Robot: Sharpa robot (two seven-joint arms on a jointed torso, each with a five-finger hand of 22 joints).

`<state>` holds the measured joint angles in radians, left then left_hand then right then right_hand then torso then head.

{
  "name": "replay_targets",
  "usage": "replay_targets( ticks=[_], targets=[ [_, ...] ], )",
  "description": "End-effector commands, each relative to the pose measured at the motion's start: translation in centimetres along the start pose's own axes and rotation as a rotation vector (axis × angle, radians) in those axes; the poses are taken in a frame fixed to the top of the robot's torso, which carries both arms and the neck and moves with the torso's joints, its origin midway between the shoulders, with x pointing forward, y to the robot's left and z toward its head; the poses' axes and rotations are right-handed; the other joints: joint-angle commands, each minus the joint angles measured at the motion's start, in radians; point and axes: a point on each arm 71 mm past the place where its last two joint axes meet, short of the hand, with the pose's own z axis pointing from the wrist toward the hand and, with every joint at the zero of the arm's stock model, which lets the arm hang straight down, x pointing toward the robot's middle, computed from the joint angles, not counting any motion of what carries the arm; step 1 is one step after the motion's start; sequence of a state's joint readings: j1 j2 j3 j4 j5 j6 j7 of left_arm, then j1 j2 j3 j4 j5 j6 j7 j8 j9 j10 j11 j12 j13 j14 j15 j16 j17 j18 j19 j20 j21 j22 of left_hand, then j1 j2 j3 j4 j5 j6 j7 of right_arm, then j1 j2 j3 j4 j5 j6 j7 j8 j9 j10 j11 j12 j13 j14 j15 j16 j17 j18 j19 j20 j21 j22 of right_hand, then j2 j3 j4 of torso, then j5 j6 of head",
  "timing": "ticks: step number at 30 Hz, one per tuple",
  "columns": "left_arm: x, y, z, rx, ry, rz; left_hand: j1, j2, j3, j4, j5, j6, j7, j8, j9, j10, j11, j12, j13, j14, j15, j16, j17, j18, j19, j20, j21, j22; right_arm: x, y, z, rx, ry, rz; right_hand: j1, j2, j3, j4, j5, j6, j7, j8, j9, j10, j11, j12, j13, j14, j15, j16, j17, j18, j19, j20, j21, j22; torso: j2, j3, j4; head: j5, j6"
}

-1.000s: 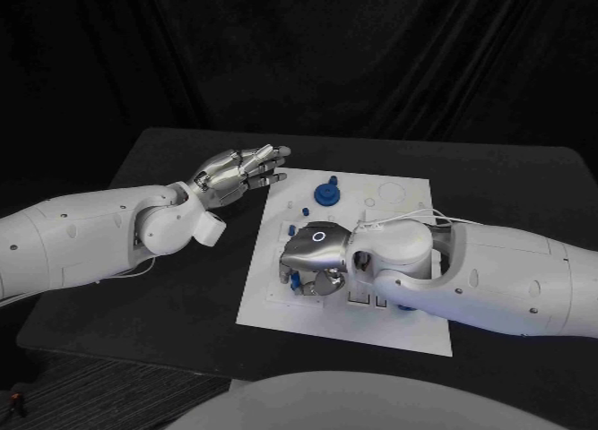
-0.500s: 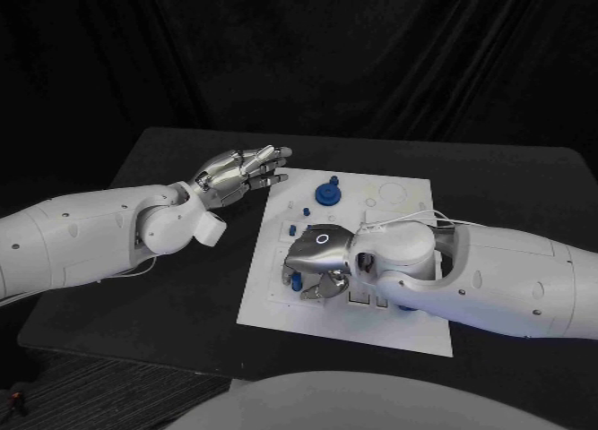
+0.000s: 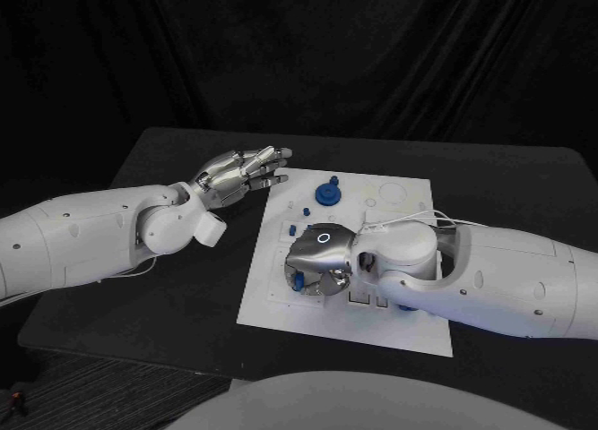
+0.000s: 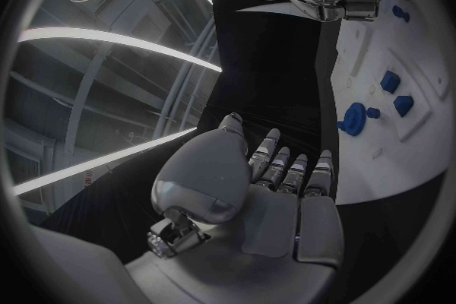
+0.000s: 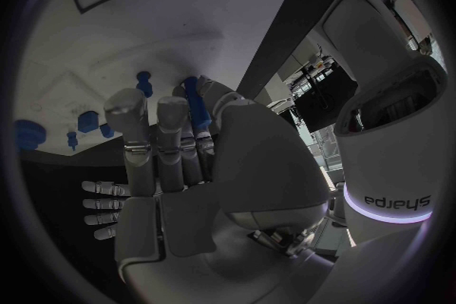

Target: Assemble the parts on the task board

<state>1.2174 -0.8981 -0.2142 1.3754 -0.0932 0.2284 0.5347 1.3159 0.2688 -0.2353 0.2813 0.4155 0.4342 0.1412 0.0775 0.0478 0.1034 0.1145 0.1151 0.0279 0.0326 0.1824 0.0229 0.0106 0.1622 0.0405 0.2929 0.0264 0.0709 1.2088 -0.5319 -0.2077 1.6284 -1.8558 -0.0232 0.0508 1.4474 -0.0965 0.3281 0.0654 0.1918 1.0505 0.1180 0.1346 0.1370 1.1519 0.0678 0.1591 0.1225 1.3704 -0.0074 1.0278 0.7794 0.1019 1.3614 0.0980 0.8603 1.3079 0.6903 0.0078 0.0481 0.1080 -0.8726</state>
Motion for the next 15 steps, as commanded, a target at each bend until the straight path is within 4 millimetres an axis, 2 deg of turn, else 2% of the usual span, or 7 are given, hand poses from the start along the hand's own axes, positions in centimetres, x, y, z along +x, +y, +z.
replay_targets(
  ticks=[1,15],
  targets=[
    [0.15,0.05,0.01,0.006,0.016,-0.010,0.001,0.007,0.005,0.002,0.005,0.003,0.005,0.004,0.001,0.002,0.008,0.003,0.001,-0.001,0.007,0.003,0.001,0.011,0.007,0.001,0.006,0.001,-0.37,0.13,0.03,-0.010,-0.057,-0.009,0.015,-0.001,0.001,-0.008,0.009,0.005,0.000,0.003,0.003,0.010,-0.003,0.006,0.003,0.000,-0.006,0.002,-0.002,0.016,0.001,-0.005,0.002,0.107,0.000,0.0001,0.0007,-0.001,0.000],
    [0.17,0.17,0.02,-0.003,0.019,-0.012,0.001,0.008,0.006,0.002,0.005,0.001,0.005,0.004,0.001,0.002,0.008,0.003,0.001,-0.001,0.007,0.003,0.001,0.011,0.007,0.001,0.006,0.001,-0.59,0.11,0.11,-0.001,-0.083,-0.010,-0.001,0.010,0.003,0.002,0.014,0.021,0.000,0.009,0.012,0.002,0.000,0.006,0.000,-0.007,-0.004,-0.018,-0.026,0.020,-0.008,-0.006,-0.030,0.100,0.000,0.0003,0.0006,0.000,0.000]
  ],
)
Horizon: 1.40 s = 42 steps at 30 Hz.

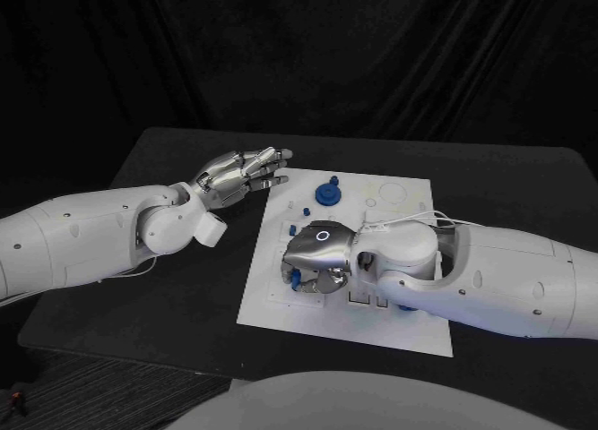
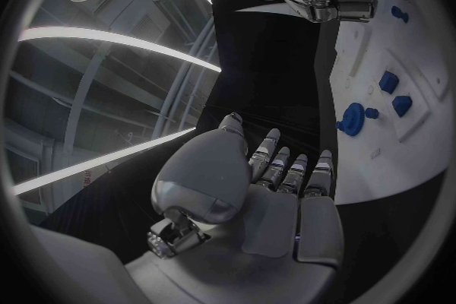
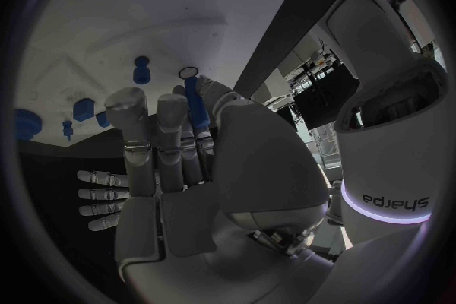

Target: Assemble the parts on the task board

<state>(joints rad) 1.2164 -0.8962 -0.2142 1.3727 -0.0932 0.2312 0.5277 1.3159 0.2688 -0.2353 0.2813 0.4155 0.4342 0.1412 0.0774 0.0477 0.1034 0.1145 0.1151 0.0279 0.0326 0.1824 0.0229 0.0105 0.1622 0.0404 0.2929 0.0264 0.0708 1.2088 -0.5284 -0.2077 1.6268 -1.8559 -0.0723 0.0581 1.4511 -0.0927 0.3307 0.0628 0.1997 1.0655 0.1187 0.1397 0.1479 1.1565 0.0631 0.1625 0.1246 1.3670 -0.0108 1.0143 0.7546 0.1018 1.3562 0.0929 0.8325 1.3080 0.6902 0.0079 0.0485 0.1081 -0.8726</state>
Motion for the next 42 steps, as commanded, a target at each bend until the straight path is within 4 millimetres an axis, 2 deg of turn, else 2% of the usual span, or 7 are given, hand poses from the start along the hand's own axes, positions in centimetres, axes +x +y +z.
replay_targets(
  ticks=[1,10,13,22,28,42],
  targets=[
    [0.2,0.1,0.0,0.005,0.017,-0.010,0.001,0.008,0.006,0.002,0.005,0.001,0.005,0.004,0.001,0.002,0.008,0.003,0.001,-0.001,0.007,0.003,0.001,0.011,0.007,0.001,0.006,0.001,-0.2,0.0,0.0,0.008,-0.034,-0.007,-0.004,0.005,0.000,0.003,0.006,0.006,-0.001,0.004,0.002,-0.003,0.005,0.002,-0.002,-0.004,-0.001,-0.003,-0.001,0.020,-0.003,-0.001,-0.001,0.100,0.000,0.0001,0.0004,-0.001,0.000],
    [0.2,0.1,0.0,0.000,0.019,-0.012,0.001,0.008,0.006,0.002,0.005,0.001,0.005,0.004,0.001,0.002,0.008,0.003,0.001,-0.001,0.007,0.003,0.001,0.011,0.007,0.001,0.006,0.001,-0.1,-0.1,0.1,0.016,-0.014,-0.007,0.006,0.001,0.002,-0.008,0.002,0.010,-0.001,0.004,0.006,-0.002,0.003,0.006,-0.001,-0.003,-0.002,-0.005,-0.003,0.020,-0.002,-0.002,-0.001,0.100,0.000,0.0002,0.0001,0.001,0.000],
    [0.2,0.1,0.0,-0.001,0.020,-0.012,0.001,0.008,0.006,0.002,0.005,0.001,0.005,0.004,0.001,0.002,0.008,0.003,0.001,-0.001,0.007,0.003,0.001,0.011,0.007,0.001,0.006,0.001,0.1,-0.2,0.0,0.022,-0.001,-0.006,-0.001,-0.007,-0.002,-0.007,-0.001,0.002,-0.003,-0.002,0.007,-0.012,0.008,0.003,-0.004,-0.009,0.001,-0.017,-0.018,0.022,-0.008,-0.001,-0.018,0.097,0.000,0.0002,0.0000,0.001,0.000],
    [0.2,0.2,0.0,-0.004,0.022,-0.013,0.001,0.010,0.007,0.003,0.005,0.003,0.005,0.005,0.002,0.002,0.008,0.004,0.001,0.000,0.008,0.004,0.002,0.010,0.009,0.001,0.007,0.002,0.3,-0.4,-0.1,0.040,0.026,-0.004,-0.004,-0.012,-0.001,-0.008,0.000,-0.004,-0.010,-0.008,0.008,-0.026,0.013,-0.002,-0.007,-0.018,0.005,-0.030,-0.033,0.025,-0.016,0.002,-0.041,0.092,0.001,-0.0003,-0.0001,0.001,0.000],
    [0.2,0.2,0.0,-0.005,0.023,-0.014,0.001,0.010,0.007,0.003,0.005,0.003,0.005,0.005,0.001,0.002,0.008,0.004,0.001,0.000,0.008,0.004,0.002,0.010,0.009,0.001,0.007,0.002,0.5,-0.5,-0.2,0.054,0.041,-0.003,-0.009,-0.018,0.002,-0.010,0.003,-0.017,-0.015,-0.019,0.010,-0.065,0.024,-0.015,-0.014,-0.040,0.013,-0.054,-0.064,0.031,-0.038,0.008,-0.089,0.082,0.000,-0.0001,-0.0006,0.002,0.000],
    [0.2,0.2,0.0,-0.005,0.023,-0.015,0.001,0.011,0.008,0.003,0.006,0.003,0.005,0.005,0.002,0.002,0.008,0.004,0.001,-0.001,0.008,0.004,0.001,0.010,0.010,0.001,0.007,0.002,1.1,-0.4,-0.1,0.058,0.046,0.011,-0.009,-0.022,0.005,-0.015,0.001,-0.046,-0.023,-0.039,0.008,-0.085,0.028,-0.012,-0.013,-0.054,0.015,-0.065,-0.080,0.035,-0.051,0.012,-0.117,0.078,0.000,0.0001,0.0000,0.007,0.000]
  ],
)
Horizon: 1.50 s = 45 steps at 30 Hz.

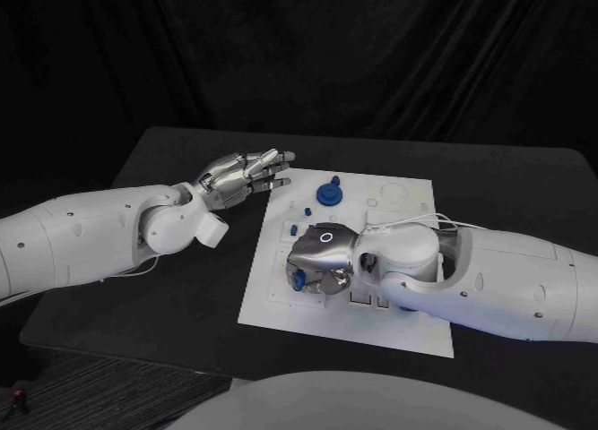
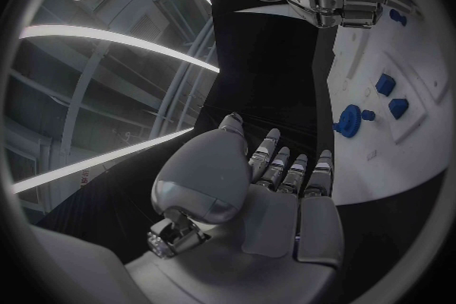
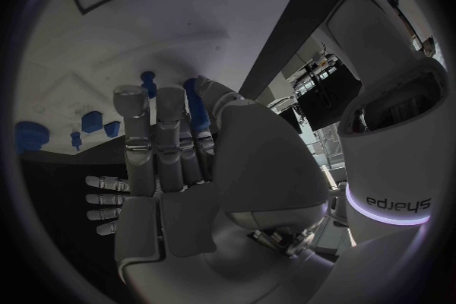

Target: Assemble the parts on the task board

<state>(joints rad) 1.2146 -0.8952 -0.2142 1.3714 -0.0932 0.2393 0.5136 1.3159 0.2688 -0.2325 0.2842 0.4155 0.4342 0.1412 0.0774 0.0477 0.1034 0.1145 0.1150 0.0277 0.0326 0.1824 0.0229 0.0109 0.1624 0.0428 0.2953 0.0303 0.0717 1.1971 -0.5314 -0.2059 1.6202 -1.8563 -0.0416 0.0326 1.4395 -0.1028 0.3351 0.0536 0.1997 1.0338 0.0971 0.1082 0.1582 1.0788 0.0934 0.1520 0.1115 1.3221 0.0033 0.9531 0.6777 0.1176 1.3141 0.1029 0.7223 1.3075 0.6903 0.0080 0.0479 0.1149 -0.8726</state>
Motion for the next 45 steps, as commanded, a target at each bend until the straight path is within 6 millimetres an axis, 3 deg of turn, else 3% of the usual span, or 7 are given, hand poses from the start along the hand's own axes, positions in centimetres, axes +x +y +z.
replay_targets(
  ticks=[1,7,10,18,32,38,45],
  targets=[
    [0.17,0.03,0.02,0.010,0.017,-0.010,0.001,0.011,0.005,0.000,0.006,0.003,0.006,0.005,0.002,0.002,0.008,0.004,0.002,-0.001,0.008,0.004,0.001,0.010,0.007,-0.001,0.003,0.001,0.42,-0.06,0.05,0.026,0.010,0.000,0.004,-0.013,0.001,-0.007,0.001,-0.022,-0.005,-0.013,-0.003,-0.009,-0.003,0.002,0.001,-0.011,-0.001,-0.003,-0.002,0.020,-0.009,0.002,-0.007,0.079,0.000,0.0000,0.0006,0.000,0.000],
    [0.15,0.03,0.00,0.010,0.017,-0.010,0.001,0.011,0.005,0.000,0.006,0.003,0.006,0.005,0.002,0.002,0.008,0.004,0.002,-0.001,0.008,0.004,0.001,0.010,0.007,-0.001,0.003,0.001,0.52,-0.01,0.09,0.028,0.001,0.004,0.002,-0.016,0.001,-0.010,0.003,-0.046,-0.013,-0.027,-0.006,-0.031,0.001,0.007,0.004,-0.029,0.000,-0.021,-0.027,0.025,-0.024,0.002,-0.041,0.072,0.000,-0.0004,0.0009,0.001,0.000],
    [0.14,0.04,0.00,0.010,0.017,-0.010,0.002,0.011,0.005,0.001,0.006,0.004,0.006,0.006,0.002,0.002,0.008,0.004,0.002,-0.001,0.008,0.004,0.001,0.010,0.008,-0.001,0.003,0.002,0.50,0.01,0.10,0.028,-0.006,0.004,0.007,-0.008,0.004,-0.014,0.004,-0.035,0.004,-0.023,-0.002,-0.019,-0.003,0.028,0.014,-0.040,0.001,-0.030,-0.042,0.026,-0.030,0.003,-0.051,0.071,0.000,-0.0005,0.0010,0.001,0.000],
    [0.15,0.07,0.00,0.009,0.018,-0.010,0.002,0.011,0.005,0.001,0.006,0.004,0.006,0.006,0.002,0.002,0.008,0.004,0.002,-0.001,0.008,0.004,0.001,0.010,0.008,-0.001,0.003,0.002,0.44,0.04,0.06,0.024,-0.020,0.005,-0.001,-0.006,-0.007,-0.018,0.001,-0.074,-0.016,-0.041,-0.005,-0.031,-0.009,0.101,0.061,-0.073,0.001,-0.056,-0.087,0.033,-0.056,0.003,-0.102,0.062,0.000,-0.0002,0.0006,0.003,0.000],
    [0.19,0.17,0.03,-0.002,0.021,-0.012,0.002,0.013,0.007,0.001,0.006,0.004,0.006,0.006,0.002,0.002,0.009,0.004,0.001,0.000,0.009,0.004,0.001,0.009,0.008,-0.001,0.003,0.001,0.28,0.36,0.36,0.004,-0.029,0.003,-0.002,0.005,-0.016,-0.023,-0.008,-0.054,-0.015,-0.029,0.007,-0.040,-0.021,0.195,0.123,-0.087,-0.007,-0.073,-0.111,0.042,-0.078,-0.001,-0.167,0.048,0.000,0.0000,0.0005,0.003,0.000],
    [0.17,0.20,0.02,-0.005,0.022,-0.013,0.002,0.013,0.007,0.001,0.006,0.004,0.006,0.006,0.002,0.002,0.009,0.004,0.001,0.000,0.009,0.004,0.001,0.009,0.008,-0.001,0.003,0.001,0.24,0.41,0.42,-0.004,-0.035,0.003,0.016,0.024,-0.027,-0.040,-0.010,0.093,-0.017,0.071,0.078,-0.002,-0.049,0.256,0.158,-0.090,-0.026,-0.090,-0.128,0.053,-0.092,-0.015,-0.232,0.034,0.000,-0.0003,0.0004,0.002,0.000],
    [0.19,0.22,0.04,-0.007,0.023,-0.013,0.002,0.013,0.007,0.001,0.006,0.004,0.006,0.006,0.002,0.002,0.009,0.004,0.001,0.000,0.009,0.004,0.001,0.009,0.008,-0.001,0.003,0.001,0.22,0.36,0.45,-0.002,-0.039,0.002,0.020,0.029,-0.033,-0.048,-0.006,0.064,-0.008,0.083,0.111,0.003,-0.055,0.266,0.167,-0.085,-0.032,-0.117,-0.148,0.055,-0.099,-0.023,-0.271,0.025,0.000,-0.0004,0.0010,0.000,0.000]
  ],
)
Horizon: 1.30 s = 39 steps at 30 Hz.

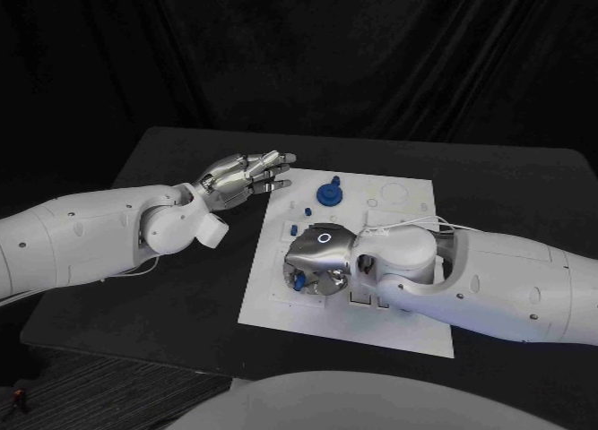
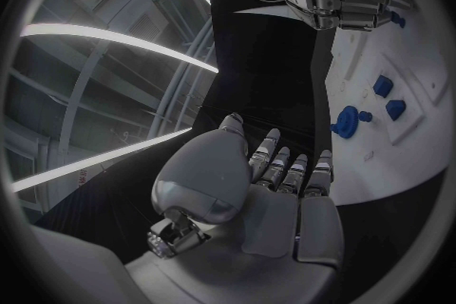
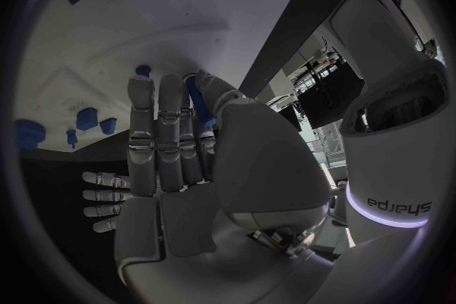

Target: Assemble the parts on the task board

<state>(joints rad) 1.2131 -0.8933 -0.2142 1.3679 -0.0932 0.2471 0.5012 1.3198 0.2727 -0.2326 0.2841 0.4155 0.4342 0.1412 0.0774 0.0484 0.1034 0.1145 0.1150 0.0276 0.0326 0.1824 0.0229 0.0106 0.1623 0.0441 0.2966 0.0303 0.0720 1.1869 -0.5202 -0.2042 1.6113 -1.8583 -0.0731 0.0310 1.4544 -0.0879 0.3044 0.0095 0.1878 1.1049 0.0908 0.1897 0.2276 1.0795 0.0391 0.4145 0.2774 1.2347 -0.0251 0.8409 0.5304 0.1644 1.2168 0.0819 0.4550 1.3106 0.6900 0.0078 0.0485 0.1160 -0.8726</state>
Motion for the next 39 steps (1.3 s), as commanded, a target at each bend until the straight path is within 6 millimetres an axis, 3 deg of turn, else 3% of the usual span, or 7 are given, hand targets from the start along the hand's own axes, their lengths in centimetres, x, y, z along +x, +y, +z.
replay_targets(
  ticks=[1,23,32,39],
  targets=[
    [0.19,0.05,0.03,0.007,0.017,-0.009,-0.002,0.009,0.007,0.001,0.006,0.004,0.006,0.006,0.001,0.002,0.009,0.004,0.002,0.000,0.009,0.004,0.001,0.009,0.006,-0.003,0.003,0.001,0.17,0.12,0.09,0.002,-0.009,-0.002,0.004,0.014,-0.003,-0.004,0.005,-0.008,-0.002,0.002,0.043,0.002,-0.001,0.004,0.001,0.003,-0.003,-0.005,-0.002,0.008,-0.002,-0.002,-0.004,0.022,0.001,-0.0003,0.0003,-0.001,0.000],
    [0.19,0.11,-0.01,0.000,0.019,-0.011,-0.003,0.011,0.008,0.002,0.006,0.007,0.007,0.008,0.002,0.002,0.009,0.005,0.002,0.000,0.011,0.005,0.002,0.009,0.007,-0.002,0.004,0.001,0.33,0.00,0.17,0.022,0.015,-0.001,-0.016,0.003,-0.012,0.002,-0.004,-0.135,-0.012,-0.036,0.058,-0.081,0.032,-0.014,0.005,-0.002,0.020,-0.026,-0.019,0.012,-0.018,0.015,-0.083,0.010,0.001,0.0001,-0.0001,0.002,0.000],
    [0.20,0.14,0.00,-0.004,0.021,-0.012,-0.003,0.011,0.008,0.002,0.006,0.007,0.007,0.008,0.002,0.002,0.009,0.005,0.002,0.000,0.011,0.005,0.002,0.009,0.007,-0.002,0.004,0.001,0.41,0.05,0.07,0.018,0.024,0.000,-0.019,-0.001,-0.011,0.004,-0.002,-0.137,-0.022,-0.035,0.060,-0.097,0.035,-0.015,0.006,-0.006,0.022,-0.028,-0.021,0.014,-0.020,0.018,-0.098,0.008,0.000,0.0000,0.0002,0.002,0.000],
    [0.23,0.19,0.04,-0.008,0.024,-0.013,-0.003,0.011,0.008,0.003,0.006,0.009,0.008,0.009,0.002,0.002,0.009,0.006,0.002,0.001,0.012,0.006,0.002,0.008,0.008,-0.002,0.004,0.002,0.47,0.02,0.00,0.019,0.030,0.000,-0.018,-0.004,-0.011,0.003,-0.001,-0.134,-0.018,-0.033,0.061,-0.098,0.035,-0.014,0.007,-0.007,0.021,-0.028,-0.022,0.015,-0.020,0.018,-0.101,0.007,0.000,0.0002,-0.0003,0.002,0.000]
  ],
)
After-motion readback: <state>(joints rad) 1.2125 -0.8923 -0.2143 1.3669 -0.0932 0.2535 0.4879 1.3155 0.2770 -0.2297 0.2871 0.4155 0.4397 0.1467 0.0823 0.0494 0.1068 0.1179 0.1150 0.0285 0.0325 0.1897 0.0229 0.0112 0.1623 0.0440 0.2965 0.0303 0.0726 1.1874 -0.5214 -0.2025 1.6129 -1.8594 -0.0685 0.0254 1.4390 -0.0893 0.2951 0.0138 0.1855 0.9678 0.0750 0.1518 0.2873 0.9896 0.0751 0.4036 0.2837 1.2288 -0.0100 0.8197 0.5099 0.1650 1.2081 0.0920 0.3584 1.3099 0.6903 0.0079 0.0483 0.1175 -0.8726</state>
